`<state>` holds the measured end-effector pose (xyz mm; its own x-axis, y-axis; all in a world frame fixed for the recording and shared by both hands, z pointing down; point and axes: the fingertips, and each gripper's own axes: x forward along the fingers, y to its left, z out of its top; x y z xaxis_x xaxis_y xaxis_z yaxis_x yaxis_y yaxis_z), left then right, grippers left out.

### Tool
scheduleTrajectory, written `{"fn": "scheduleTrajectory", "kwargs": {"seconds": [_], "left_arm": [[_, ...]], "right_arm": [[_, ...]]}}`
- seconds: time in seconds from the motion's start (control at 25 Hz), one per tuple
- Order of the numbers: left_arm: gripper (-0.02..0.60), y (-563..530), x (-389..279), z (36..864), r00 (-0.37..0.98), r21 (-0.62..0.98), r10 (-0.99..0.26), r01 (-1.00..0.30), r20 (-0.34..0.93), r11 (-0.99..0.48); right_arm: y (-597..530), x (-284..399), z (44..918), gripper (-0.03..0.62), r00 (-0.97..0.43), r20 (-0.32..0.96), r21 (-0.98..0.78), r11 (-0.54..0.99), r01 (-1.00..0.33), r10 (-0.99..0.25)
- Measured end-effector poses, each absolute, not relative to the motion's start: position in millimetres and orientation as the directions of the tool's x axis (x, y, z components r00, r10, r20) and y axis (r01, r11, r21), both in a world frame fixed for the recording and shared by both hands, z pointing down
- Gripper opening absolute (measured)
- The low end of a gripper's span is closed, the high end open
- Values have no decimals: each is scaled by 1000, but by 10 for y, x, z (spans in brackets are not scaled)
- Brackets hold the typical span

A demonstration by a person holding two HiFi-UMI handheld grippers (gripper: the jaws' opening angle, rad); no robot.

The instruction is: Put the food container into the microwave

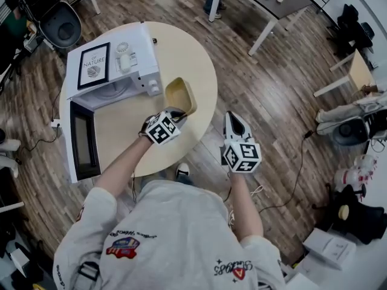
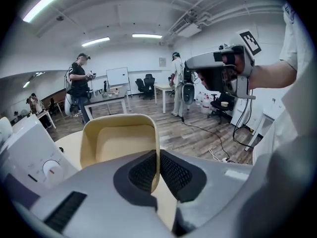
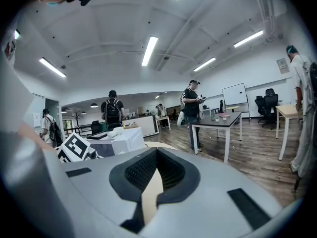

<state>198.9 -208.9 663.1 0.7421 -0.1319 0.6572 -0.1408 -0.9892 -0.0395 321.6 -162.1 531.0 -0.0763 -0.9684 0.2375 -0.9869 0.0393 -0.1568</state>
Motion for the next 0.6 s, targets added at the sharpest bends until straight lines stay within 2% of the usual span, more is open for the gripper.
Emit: {"fn": "scheduleTrajectory", "kwargs": {"seconds": [0.6], "left_arm": [[15, -2022, 1072, 6343, 723, -46, -292, -339, 627, -940]], "right_arm": [[-1918, 2354, 5088, 2, -282, 216, -136, 258, -957, -935]]}}
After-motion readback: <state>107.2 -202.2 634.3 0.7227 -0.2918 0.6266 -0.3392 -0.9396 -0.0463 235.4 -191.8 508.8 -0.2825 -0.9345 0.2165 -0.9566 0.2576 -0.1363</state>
